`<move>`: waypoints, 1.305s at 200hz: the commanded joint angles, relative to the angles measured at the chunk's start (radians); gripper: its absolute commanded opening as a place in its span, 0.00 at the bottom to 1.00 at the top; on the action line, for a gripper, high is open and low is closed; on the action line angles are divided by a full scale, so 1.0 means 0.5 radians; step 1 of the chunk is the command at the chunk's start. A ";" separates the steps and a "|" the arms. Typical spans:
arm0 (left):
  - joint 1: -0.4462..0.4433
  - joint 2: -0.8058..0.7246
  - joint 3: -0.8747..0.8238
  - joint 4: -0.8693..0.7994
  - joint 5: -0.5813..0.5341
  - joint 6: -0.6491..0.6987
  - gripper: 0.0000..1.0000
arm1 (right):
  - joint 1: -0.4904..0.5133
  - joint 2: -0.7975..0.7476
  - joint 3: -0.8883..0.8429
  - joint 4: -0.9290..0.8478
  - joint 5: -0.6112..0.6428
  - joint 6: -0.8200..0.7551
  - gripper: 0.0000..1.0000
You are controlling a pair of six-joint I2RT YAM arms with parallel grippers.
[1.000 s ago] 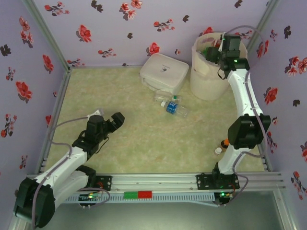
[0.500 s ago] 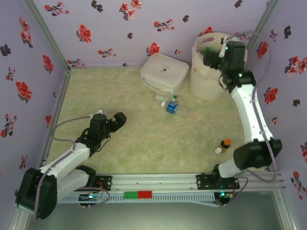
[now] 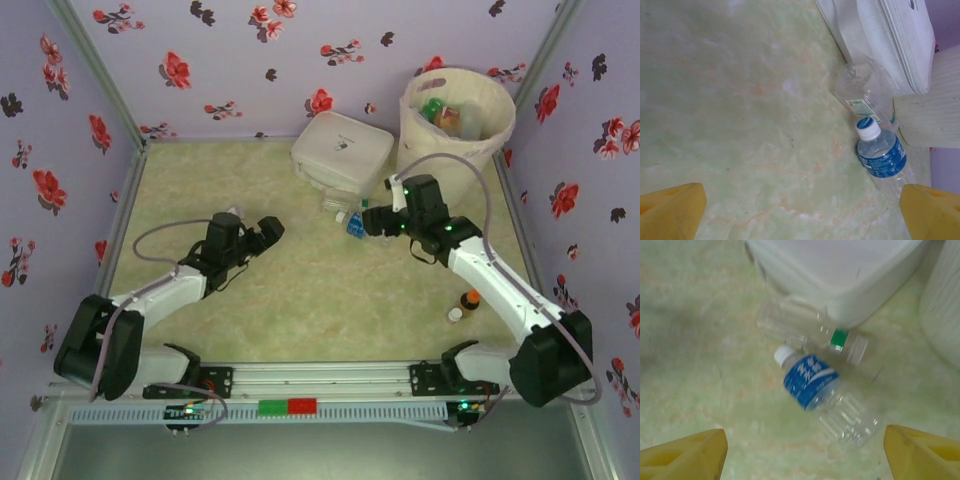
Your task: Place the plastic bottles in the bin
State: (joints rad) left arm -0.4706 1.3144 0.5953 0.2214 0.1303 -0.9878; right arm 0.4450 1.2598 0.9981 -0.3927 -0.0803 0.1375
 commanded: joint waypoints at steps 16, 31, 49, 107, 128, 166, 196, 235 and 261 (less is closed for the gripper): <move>-0.025 0.065 0.127 -0.005 0.086 0.045 1.00 | 0.006 0.262 0.106 -0.180 -0.091 -0.214 0.84; -0.025 0.055 0.143 -0.028 0.086 0.050 1.00 | 0.006 0.399 0.197 -0.257 -0.071 -0.302 0.88; -0.025 0.032 0.143 -0.043 0.083 0.054 1.00 | 0.006 0.558 0.309 -0.316 -0.002 -0.372 1.00; -0.025 -0.037 0.110 -0.120 0.083 0.090 1.00 | 0.006 1.013 0.543 -0.379 0.125 -0.542 1.00; -0.025 -0.052 0.095 -0.127 0.074 0.095 1.00 | 0.006 1.153 0.596 -0.394 0.157 -0.572 1.00; -0.027 -0.032 0.107 -0.103 0.068 0.080 1.00 | 0.024 1.293 0.638 -0.403 0.127 -0.581 0.97; -0.028 -0.022 0.116 -0.093 0.069 0.077 1.00 | 0.052 1.320 0.636 -0.410 0.137 -0.591 0.82; -0.028 -0.034 0.098 -0.093 0.068 0.081 1.00 | 0.058 1.343 0.671 -0.453 0.126 -0.612 0.56; -0.028 -0.046 0.080 -0.084 0.067 0.082 1.00 | 0.070 1.333 0.688 -0.476 0.098 -0.631 0.45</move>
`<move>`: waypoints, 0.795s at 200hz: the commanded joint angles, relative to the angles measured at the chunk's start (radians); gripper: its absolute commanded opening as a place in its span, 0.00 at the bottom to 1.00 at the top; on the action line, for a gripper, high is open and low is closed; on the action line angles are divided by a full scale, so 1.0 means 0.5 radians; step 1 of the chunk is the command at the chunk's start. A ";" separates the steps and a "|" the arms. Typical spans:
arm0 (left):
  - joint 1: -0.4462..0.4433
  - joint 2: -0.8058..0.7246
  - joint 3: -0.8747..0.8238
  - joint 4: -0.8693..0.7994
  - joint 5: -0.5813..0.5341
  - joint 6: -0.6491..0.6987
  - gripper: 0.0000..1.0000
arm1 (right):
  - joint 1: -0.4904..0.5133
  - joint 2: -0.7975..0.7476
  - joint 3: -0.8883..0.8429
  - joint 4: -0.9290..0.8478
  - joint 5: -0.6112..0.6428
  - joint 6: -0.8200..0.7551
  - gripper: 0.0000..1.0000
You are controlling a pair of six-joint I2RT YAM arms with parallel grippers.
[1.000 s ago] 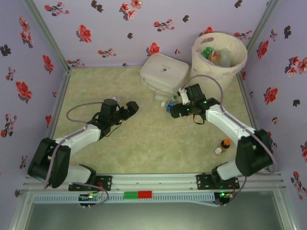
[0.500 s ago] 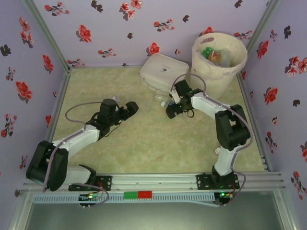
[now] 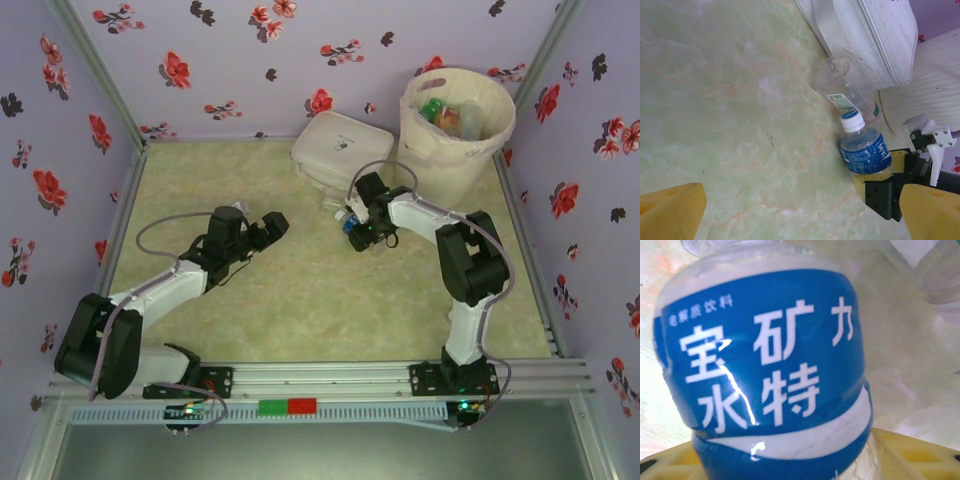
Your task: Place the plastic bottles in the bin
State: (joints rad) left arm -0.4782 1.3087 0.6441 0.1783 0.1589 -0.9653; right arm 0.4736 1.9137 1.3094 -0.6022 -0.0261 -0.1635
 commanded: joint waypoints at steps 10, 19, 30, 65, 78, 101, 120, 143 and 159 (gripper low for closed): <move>-0.010 -0.040 -0.023 0.002 0.009 0.037 1.00 | 0.018 0.001 0.060 -0.052 -0.048 -0.030 0.41; -0.010 -0.042 -0.024 0.002 0.010 0.036 1.00 | 0.019 -0.028 0.053 -0.040 -0.100 -0.020 0.38; -0.010 -0.041 -0.027 0.002 0.011 0.037 1.00 | 0.022 -0.079 0.028 -0.010 -0.175 -0.007 0.35; -0.010 -0.063 -0.037 0.002 -0.003 0.047 0.99 | 0.020 -0.303 -0.092 0.136 -0.447 0.081 0.31; -0.007 -0.075 -0.044 0.002 -0.016 0.057 1.00 | 0.019 -0.387 -0.128 0.188 -0.555 0.128 0.30; -0.001 -0.089 -0.049 -0.001 -0.036 0.078 1.00 | 0.020 -0.518 -0.136 0.244 -0.693 0.207 0.28; 0.003 -0.097 -0.045 -0.024 -0.036 0.118 1.00 | 0.012 -0.624 -0.105 0.266 -0.757 0.264 0.27; 0.011 -0.115 -0.034 -0.063 -0.038 0.185 1.00 | -0.037 -0.742 -0.050 0.322 -0.933 0.343 0.27; 0.014 -0.140 -0.032 -0.099 -0.043 0.233 1.00 | -0.102 -0.807 0.024 0.359 -1.070 0.423 0.28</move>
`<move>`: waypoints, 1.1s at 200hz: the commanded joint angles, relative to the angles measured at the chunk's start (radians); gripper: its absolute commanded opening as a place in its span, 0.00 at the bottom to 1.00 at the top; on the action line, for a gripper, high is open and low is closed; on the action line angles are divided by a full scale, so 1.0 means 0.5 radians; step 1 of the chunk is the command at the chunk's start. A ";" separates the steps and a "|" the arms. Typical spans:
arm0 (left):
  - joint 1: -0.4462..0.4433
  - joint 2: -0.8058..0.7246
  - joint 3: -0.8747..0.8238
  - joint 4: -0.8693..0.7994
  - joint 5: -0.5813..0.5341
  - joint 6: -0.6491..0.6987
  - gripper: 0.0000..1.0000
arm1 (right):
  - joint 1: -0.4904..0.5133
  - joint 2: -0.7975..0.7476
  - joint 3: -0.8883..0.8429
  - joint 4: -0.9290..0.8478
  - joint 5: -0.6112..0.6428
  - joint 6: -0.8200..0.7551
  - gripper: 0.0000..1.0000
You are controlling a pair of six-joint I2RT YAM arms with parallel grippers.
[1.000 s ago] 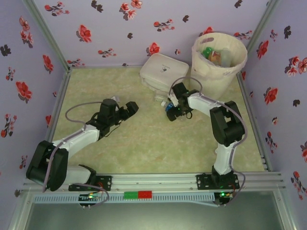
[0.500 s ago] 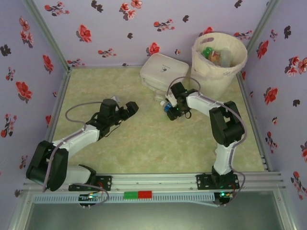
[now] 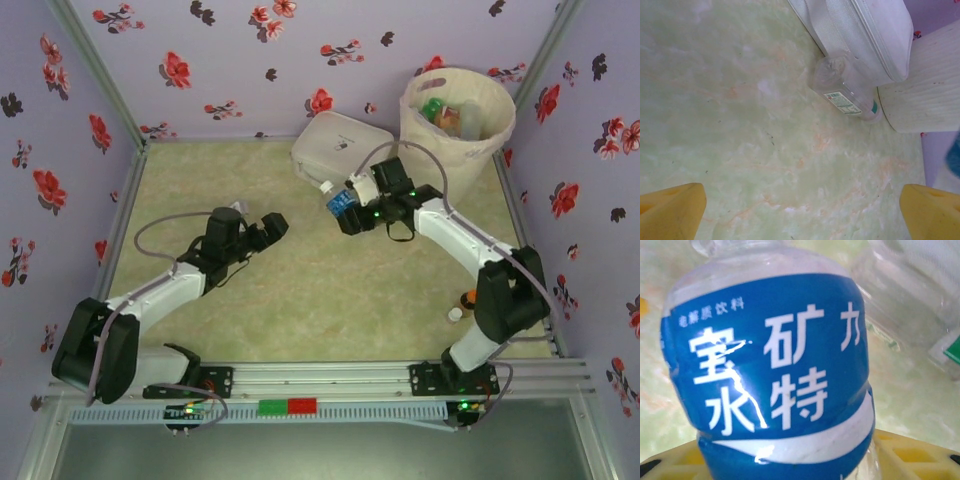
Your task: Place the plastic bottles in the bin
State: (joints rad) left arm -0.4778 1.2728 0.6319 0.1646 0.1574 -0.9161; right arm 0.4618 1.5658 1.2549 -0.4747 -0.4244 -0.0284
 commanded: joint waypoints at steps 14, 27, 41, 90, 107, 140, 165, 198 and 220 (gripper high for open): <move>0.016 -0.089 -0.009 -0.101 -0.044 0.166 1.00 | -0.156 -0.170 0.214 0.120 -0.319 0.225 0.29; 0.014 -0.106 -0.012 -0.139 -0.043 0.201 1.00 | -0.250 -0.219 0.289 0.158 -0.317 0.297 0.30; 0.016 -0.122 -0.014 -0.178 -0.045 0.240 1.00 | -0.364 -0.257 0.377 0.215 -0.238 0.395 0.31; 0.017 -0.141 -0.035 -0.238 -0.039 0.279 1.00 | -0.680 -0.252 0.724 0.330 0.427 0.527 0.33; 0.015 -0.153 -0.037 -0.248 -0.035 0.277 1.00 | -0.740 -0.214 0.745 0.468 0.720 0.518 0.34; 0.015 -0.203 -0.038 -0.289 -0.033 0.298 1.00 | -0.830 -0.032 0.830 0.581 0.969 0.419 0.36; 0.016 -0.234 -0.040 -0.328 -0.035 0.316 1.00 | -0.859 0.149 0.958 0.472 1.022 0.358 0.37; 0.014 -0.193 0.020 -0.364 0.001 0.307 1.00 | -0.865 0.327 1.047 0.382 1.108 0.214 0.38; 0.003 -0.158 0.092 -0.399 0.020 0.322 1.00 | -0.864 0.402 1.084 0.326 1.125 0.187 0.43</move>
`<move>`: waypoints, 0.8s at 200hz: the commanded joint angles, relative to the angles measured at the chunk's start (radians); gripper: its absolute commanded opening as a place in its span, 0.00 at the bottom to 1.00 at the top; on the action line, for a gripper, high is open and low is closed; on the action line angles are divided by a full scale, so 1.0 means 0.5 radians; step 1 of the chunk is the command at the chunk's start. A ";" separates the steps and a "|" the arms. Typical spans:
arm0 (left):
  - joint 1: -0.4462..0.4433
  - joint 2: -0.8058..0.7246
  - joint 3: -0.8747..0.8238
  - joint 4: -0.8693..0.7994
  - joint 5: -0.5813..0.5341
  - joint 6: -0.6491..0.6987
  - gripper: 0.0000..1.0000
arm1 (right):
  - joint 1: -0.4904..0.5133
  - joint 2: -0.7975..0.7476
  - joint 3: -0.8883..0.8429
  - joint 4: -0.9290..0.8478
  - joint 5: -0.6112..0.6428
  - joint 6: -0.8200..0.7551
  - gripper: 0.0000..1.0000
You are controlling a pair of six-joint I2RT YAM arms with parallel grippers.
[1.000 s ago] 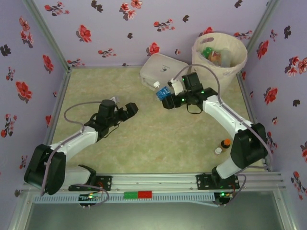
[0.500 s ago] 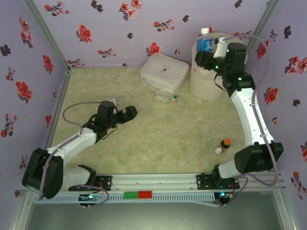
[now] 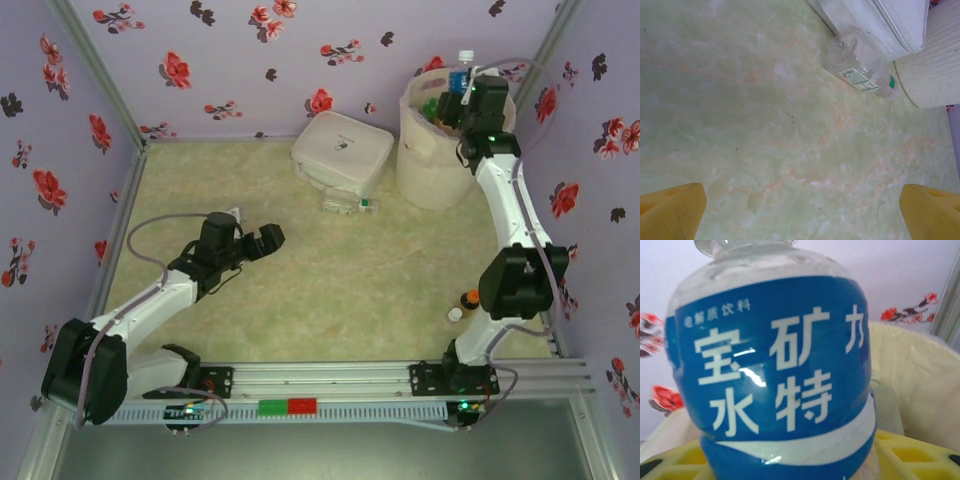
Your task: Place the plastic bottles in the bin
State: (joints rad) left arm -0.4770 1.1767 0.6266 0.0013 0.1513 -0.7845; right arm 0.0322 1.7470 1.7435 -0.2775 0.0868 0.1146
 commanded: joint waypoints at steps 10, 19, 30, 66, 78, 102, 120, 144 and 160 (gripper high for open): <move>0.000 0.042 0.123 -0.073 0.032 0.058 1.00 | -0.006 0.049 0.110 -0.089 0.118 -0.100 0.50; -0.003 0.052 0.139 -0.072 0.032 0.059 1.00 | -0.006 0.045 0.108 -0.097 0.137 -0.103 0.60; -0.007 0.066 0.158 -0.070 0.032 0.057 1.00 | -0.006 0.038 0.110 -0.103 0.147 -0.107 0.73; -0.019 0.156 0.265 -0.073 0.044 0.098 1.00 | -0.006 -0.048 0.157 -0.178 0.077 -0.121 1.00; -0.018 0.206 0.324 -0.079 0.050 0.129 1.00 | -0.003 -0.107 0.136 -0.184 0.049 -0.102 1.00; -0.024 0.343 0.500 -0.091 0.088 0.199 1.00 | 0.008 -0.269 0.051 -0.186 0.000 -0.068 1.00; -0.028 0.474 0.658 -0.121 0.124 0.255 1.00 | 0.023 -0.417 -0.068 -0.170 -0.028 -0.021 0.99; -0.040 0.651 0.869 -0.147 0.193 0.351 1.00 | 0.063 -0.640 -0.310 -0.164 -0.102 0.068 1.00; -0.046 0.757 0.997 -0.148 0.218 0.399 1.00 | 0.111 -0.816 -0.543 -0.123 -0.136 0.157 1.00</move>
State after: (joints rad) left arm -0.4896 1.4933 1.0317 -0.0479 0.2127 -0.6643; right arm 0.0555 1.4357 1.6093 -0.3584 0.0677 0.1154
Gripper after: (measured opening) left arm 0.997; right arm 0.996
